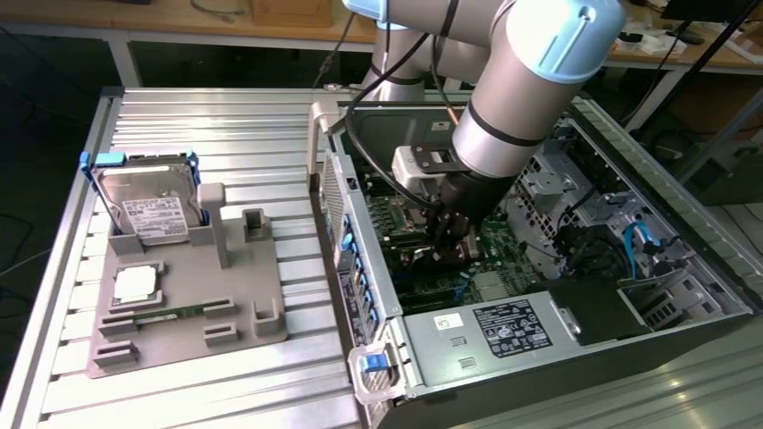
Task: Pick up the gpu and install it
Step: 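Insert the gpu into the slot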
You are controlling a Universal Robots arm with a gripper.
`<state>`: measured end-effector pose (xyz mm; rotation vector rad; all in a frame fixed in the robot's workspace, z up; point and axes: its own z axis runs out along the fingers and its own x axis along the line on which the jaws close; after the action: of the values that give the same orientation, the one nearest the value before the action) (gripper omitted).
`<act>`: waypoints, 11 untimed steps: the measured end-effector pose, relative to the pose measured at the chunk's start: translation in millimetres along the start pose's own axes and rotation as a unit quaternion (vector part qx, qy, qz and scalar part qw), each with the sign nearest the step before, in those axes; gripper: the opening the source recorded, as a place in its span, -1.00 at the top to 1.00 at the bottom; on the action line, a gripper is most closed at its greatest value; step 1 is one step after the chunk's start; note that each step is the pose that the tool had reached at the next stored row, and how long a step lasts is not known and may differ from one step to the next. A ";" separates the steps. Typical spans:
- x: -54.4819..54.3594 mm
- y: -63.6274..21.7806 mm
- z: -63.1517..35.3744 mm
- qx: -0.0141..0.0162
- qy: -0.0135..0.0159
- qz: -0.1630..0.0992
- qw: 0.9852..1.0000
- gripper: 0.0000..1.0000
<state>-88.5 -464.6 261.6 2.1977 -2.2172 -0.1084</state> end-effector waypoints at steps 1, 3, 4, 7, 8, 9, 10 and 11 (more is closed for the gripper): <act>-0.3 -0.1 -1.0 0.000 -0.001 0.000 1.000 0.47; -0.1 0.1 -3.1 0.000 0.000 0.000 1.000 0.47; -0.1 0.2 -3.1 0.000 0.000 0.000 1.000 0.47; -0.2 0.2 -3.2 0.000 0.000 0.000 1.000 0.47; -0.2 0.2 -3.2 0.000 0.000 0.000 1.000 0.47; -0.2 0.2 -3.2 0.000 0.000 0.000 1.000 0.47; -0.2 0.3 -3.2 0.000 0.000 0.000 1.000 0.47; -0.2 0.4 -3.2 0.000 0.000 0.000 1.000 0.47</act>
<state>-88.7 -464.6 264.8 2.1984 -2.2157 -0.1082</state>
